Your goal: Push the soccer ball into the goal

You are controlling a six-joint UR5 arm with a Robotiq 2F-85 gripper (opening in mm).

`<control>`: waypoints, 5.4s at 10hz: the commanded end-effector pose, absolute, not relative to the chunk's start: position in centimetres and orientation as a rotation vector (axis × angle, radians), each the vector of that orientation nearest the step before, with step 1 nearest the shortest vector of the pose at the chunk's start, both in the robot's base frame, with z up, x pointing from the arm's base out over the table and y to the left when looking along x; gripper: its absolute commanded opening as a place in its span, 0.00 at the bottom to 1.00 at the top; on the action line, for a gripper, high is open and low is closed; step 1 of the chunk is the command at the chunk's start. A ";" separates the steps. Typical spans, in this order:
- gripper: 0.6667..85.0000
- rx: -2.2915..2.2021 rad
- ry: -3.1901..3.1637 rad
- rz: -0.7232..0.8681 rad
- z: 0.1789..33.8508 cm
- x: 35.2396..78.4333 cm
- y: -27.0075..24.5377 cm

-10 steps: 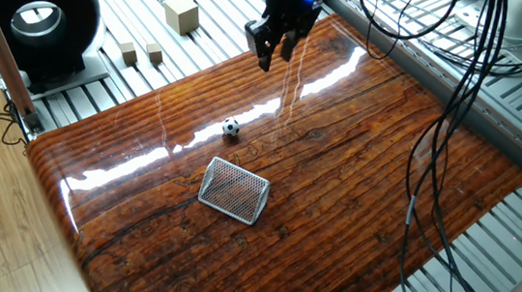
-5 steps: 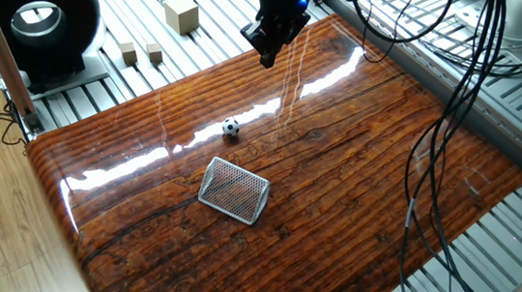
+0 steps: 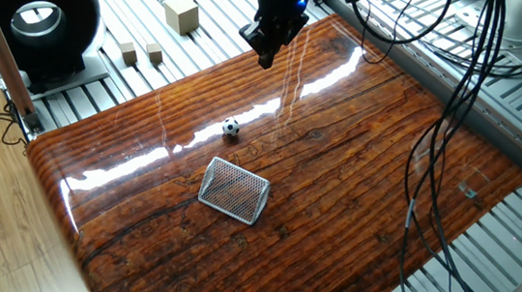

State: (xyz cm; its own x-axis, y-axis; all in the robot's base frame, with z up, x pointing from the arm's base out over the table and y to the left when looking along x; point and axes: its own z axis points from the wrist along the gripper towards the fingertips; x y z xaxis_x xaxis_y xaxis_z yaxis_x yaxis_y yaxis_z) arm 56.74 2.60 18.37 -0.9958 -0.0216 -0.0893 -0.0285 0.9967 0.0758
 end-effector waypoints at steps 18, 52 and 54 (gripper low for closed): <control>0.00 -0.075 3.011 0.061 14.3 56.4 3.9; 0.00 -1.283 2.718 0.096 4.5 65.3 6.6; 0.00 -1.291 2.713 0.108 3.6 64.9 7.4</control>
